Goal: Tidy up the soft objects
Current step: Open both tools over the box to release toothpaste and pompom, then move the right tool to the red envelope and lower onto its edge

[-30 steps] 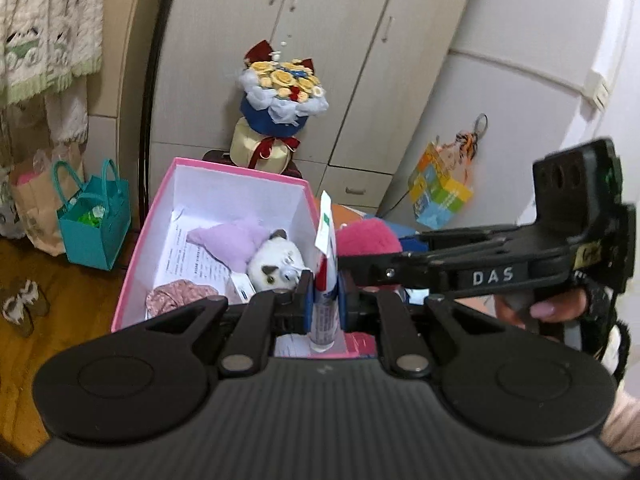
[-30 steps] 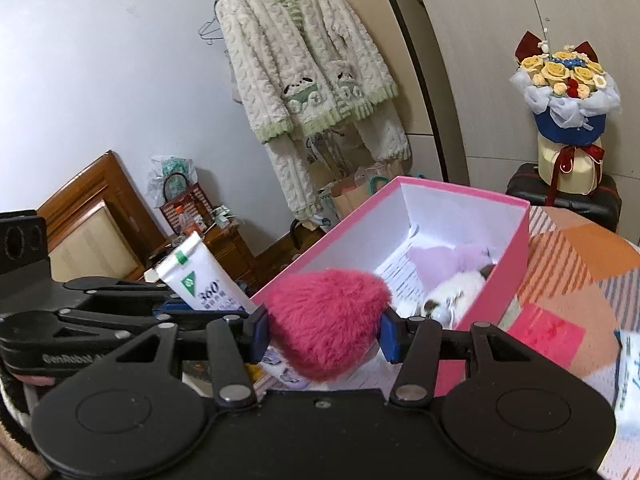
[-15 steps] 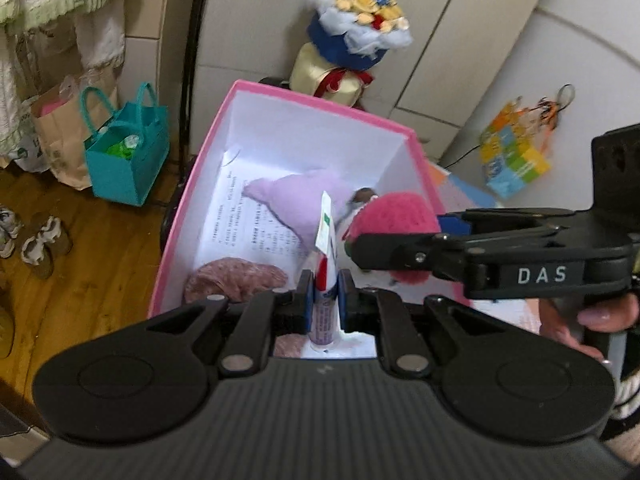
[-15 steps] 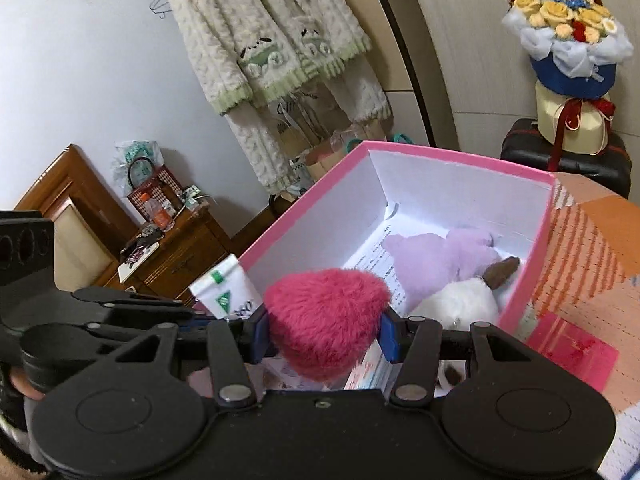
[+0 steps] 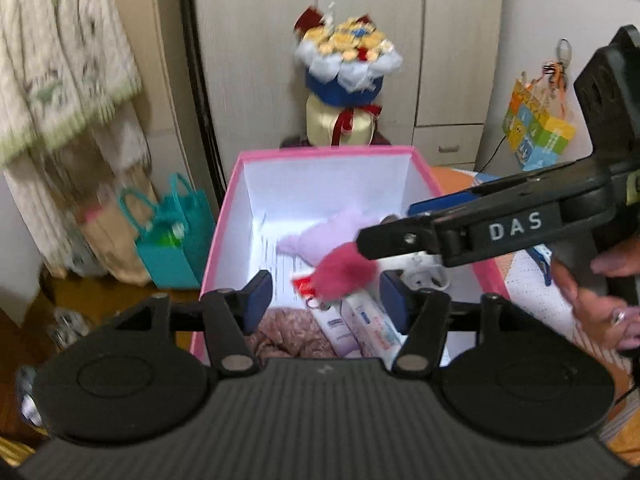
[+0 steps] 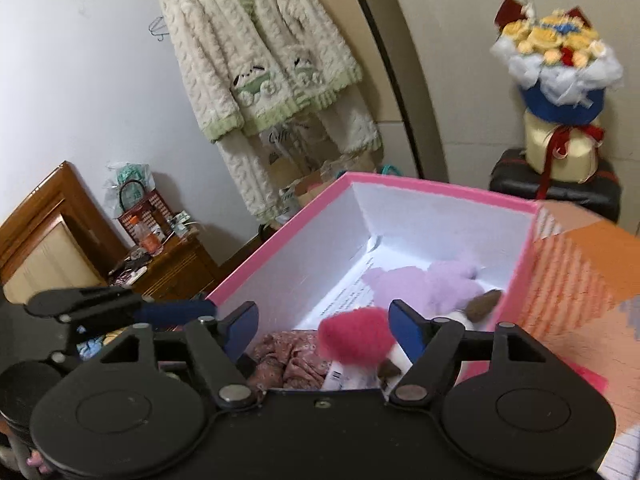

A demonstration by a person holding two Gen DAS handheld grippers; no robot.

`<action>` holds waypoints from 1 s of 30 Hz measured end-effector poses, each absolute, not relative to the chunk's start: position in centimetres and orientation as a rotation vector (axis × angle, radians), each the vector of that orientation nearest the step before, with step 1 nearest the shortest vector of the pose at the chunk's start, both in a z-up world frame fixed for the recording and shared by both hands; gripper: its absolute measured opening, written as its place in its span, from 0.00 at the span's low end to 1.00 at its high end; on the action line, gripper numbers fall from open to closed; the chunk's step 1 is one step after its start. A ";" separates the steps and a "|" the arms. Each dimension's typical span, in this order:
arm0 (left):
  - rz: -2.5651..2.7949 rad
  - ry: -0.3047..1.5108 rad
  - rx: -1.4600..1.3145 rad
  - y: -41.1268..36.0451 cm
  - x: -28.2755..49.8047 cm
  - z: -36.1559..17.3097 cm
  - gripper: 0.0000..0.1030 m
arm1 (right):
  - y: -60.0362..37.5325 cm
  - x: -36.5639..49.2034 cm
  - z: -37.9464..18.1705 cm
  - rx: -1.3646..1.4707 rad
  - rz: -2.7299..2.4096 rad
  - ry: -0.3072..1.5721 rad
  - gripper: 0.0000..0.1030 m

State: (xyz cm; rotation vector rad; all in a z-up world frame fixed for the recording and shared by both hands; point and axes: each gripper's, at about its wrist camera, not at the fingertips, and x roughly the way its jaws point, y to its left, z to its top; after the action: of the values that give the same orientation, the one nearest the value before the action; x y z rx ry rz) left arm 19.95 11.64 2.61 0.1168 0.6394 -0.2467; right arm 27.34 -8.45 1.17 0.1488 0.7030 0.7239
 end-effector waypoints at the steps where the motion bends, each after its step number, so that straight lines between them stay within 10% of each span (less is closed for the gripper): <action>1: -0.253 0.621 0.133 11.4 19.2 3.2 0.63 | -9.1 26.6 1.6 0.145 0.718 0.692 0.74; 13: -0.407 0.456 0.221 7.3 11.0 7.7 0.83 | -20.3 15.5 6.3 -0.014 0.501 0.503 0.74; 30: -0.567 0.519 0.277 -2.4 8.7 2.6 0.86 | -31.5 9.4 1.9 0.024 0.313 0.471 0.78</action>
State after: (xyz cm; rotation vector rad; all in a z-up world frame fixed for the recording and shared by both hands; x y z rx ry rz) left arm 8.69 -2.40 2.65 0.2775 0.5192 -0.5669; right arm 9.44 -31.50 1.92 0.0243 0.4708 0.3132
